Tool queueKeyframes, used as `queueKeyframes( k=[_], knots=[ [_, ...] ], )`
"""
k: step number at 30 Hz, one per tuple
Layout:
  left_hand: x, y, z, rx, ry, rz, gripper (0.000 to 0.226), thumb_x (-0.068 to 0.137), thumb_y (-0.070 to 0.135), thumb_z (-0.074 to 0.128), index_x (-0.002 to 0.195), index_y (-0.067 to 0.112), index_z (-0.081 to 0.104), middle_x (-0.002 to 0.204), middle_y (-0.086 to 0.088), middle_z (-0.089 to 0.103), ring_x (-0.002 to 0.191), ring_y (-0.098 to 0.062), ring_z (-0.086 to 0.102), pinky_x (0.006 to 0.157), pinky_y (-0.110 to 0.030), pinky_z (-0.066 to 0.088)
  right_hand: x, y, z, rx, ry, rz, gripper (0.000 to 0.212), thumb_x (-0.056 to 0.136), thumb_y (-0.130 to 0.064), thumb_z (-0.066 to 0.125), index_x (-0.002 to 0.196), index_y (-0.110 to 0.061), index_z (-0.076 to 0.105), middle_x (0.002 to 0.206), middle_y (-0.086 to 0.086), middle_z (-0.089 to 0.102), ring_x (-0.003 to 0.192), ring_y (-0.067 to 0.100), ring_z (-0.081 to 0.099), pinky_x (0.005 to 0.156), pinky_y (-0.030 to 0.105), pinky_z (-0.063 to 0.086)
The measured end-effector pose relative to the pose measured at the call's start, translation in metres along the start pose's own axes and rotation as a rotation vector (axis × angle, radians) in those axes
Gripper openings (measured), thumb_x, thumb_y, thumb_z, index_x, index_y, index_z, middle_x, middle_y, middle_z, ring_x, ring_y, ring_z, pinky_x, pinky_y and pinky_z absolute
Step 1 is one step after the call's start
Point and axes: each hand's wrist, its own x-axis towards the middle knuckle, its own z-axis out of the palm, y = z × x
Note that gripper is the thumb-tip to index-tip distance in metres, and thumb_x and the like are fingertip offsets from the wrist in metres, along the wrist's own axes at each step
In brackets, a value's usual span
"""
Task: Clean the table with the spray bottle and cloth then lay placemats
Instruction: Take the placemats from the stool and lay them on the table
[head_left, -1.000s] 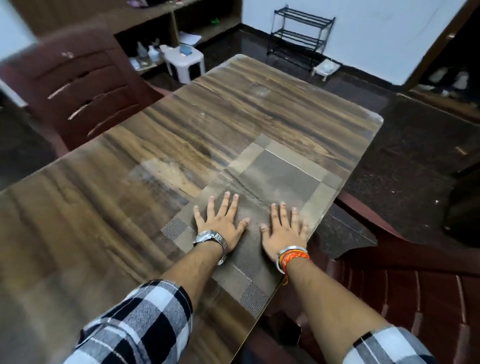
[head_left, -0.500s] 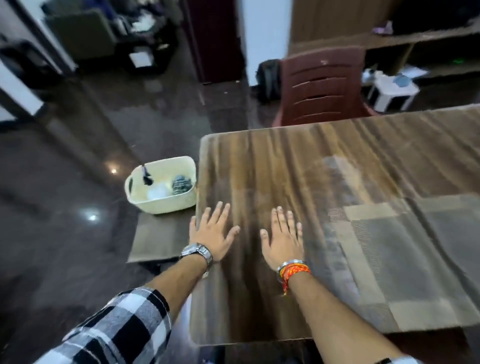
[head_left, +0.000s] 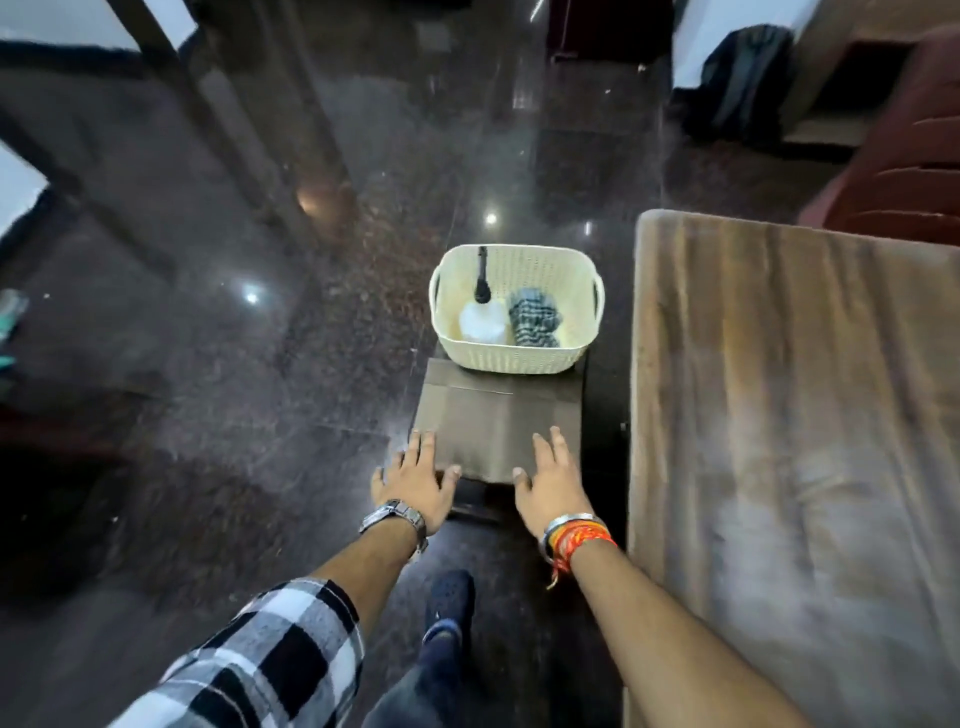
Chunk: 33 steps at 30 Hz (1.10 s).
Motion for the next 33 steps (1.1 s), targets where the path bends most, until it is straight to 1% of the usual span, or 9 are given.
queueKeyframes(
  k=[5, 9, 12, 15, 19, 23, 27, 31, 33],
  knots=[
    [0.069, -0.031, 0.017, -0.004, -0.117, -0.022, 0.078, 0.104, 0.05, 0.038, 0.164, 0.022, -0.003, 0.172, -0.003, -0.014, 0.155, -0.03, 0.02, 0.123, -0.049, 0.016, 0.056, 0.021, 0.035, 0.017, -0.01, 0.292, 0.049, 0.093, -0.018, 0.052, 0.137, -0.001, 0.04, 0.151, 0.023, 0.023, 0.132, 0.042, 0.034, 0.107, 0.035, 0.029],
    [0.107, -0.033, 0.031, -0.165, -0.154, -0.119, 0.082, 0.103, 0.045, 0.047, 0.163, 0.016, 0.0, 0.172, -0.01, -0.008, 0.154, -0.033, 0.021, 0.123, -0.049, 0.019, 0.081, 0.048, 0.051, -0.025, -0.031, 0.429, 0.052, 0.092, -0.022, 0.055, 0.14, -0.009, 0.039, 0.151, 0.018, 0.026, 0.13, 0.043, 0.036, 0.109, 0.041, 0.031],
    [0.122, -0.034, 0.04, -0.279, -0.132, -0.171, 0.077, 0.102, 0.037, 0.054, 0.16, 0.008, 0.013, 0.169, -0.018, 0.013, 0.149, -0.038, 0.029, 0.121, -0.051, 0.027, 0.093, 0.059, 0.061, -0.016, -0.101, 0.535, 0.058, 0.092, -0.026, 0.056, 0.144, -0.014, 0.033, 0.146, 0.024, 0.031, 0.128, 0.044, 0.038, 0.106, 0.044, 0.035],
    [0.126, -0.035, 0.045, -0.386, -0.108, -0.215, 0.066, 0.101, 0.031, 0.057, 0.151, 0.0, 0.028, 0.151, -0.023, 0.042, 0.135, -0.041, 0.047, 0.111, -0.046, 0.041, 0.094, 0.06, 0.072, 0.059, -0.091, 0.587, 0.062, 0.09, -0.024, 0.061, 0.143, -0.007, 0.033, 0.137, 0.028, 0.043, 0.125, 0.042, 0.044, 0.103, 0.04, 0.036],
    [0.123, -0.032, 0.035, -0.363, -0.044, -0.201, 0.047, 0.101, 0.025, 0.059, 0.135, -0.003, 0.044, 0.132, -0.023, 0.059, 0.12, -0.039, 0.06, 0.095, -0.039, 0.049, 0.094, 0.05, 0.067, 0.065, 0.08, 0.653, 0.039, 0.087, -0.013, 0.062, 0.118, 0.006, 0.05, 0.114, 0.031, 0.059, 0.107, 0.044, 0.057, 0.088, 0.04, 0.047],
    [0.109, -0.03, 0.021, -0.413, 0.058, -0.193, 0.029, 0.096, 0.015, 0.063, 0.12, 0.0, 0.056, 0.115, -0.021, 0.069, 0.107, -0.038, 0.066, 0.081, -0.035, 0.051, 0.08, 0.027, 0.049, 0.065, 0.165, 0.626, 0.024, 0.082, -0.004, 0.062, 0.104, 0.005, 0.058, 0.104, 0.029, 0.063, 0.097, 0.043, 0.061, 0.08, 0.039, 0.051],
    [0.076, -0.019, 0.001, -0.394, 0.16, 0.017, 0.003, 0.093, 0.009, 0.059, 0.091, 0.011, 0.057, 0.1, -0.018, 0.069, 0.095, -0.038, 0.065, 0.074, -0.033, 0.043, 0.063, 0.002, 0.032, -0.036, 0.232, 0.477, 0.023, 0.081, -0.01, 0.059, 0.102, 0.0, 0.059, 0.097, 0.024, 0.065, 0.1, 0.04, 0.054, 0.082, 0.039, 0.046],
    [0.026, 0.01, -0.028, -0.2, 0.349, 0.406, 0.012, 0.088, 0.017, 0.054, 0.08, 0.016, 0.062, 0.08, -0.003, 0.069, 0.081, -0.027, 0.067, 0.1, -0.036, 0.036, 0.033, -0.038, 0.004, -0.111, 0.326, 0.195, 0.017, 0.084, -0.019, 0.058, 0.098, -0.011, 0.065, 0.091, 0.01, 0.065, 0.099, 0.032, 0.05, 0.086, 0.04, 0.041],
    [0.001, 0.028, -0.053, -0.199, 0.472, 0.619, 0.021, 0.087, 0.025, 0.048, 0.074, 0.015, 0.062, 0.069, -0.002, 0.066, 0.065, -0.028, 0.066, 0.085, -0.038, 0.046, 0.008, -0.051, -0.024, -0.067, 0.431, 0.024, 0.01, 0.083, -0.019, 0.06, 0.09, -0.012, 0.063, 0.082, 0.008, 0.063, 0.092, 0.031, 0.052, 0.084, 0.041, 0.041]
  ],
)
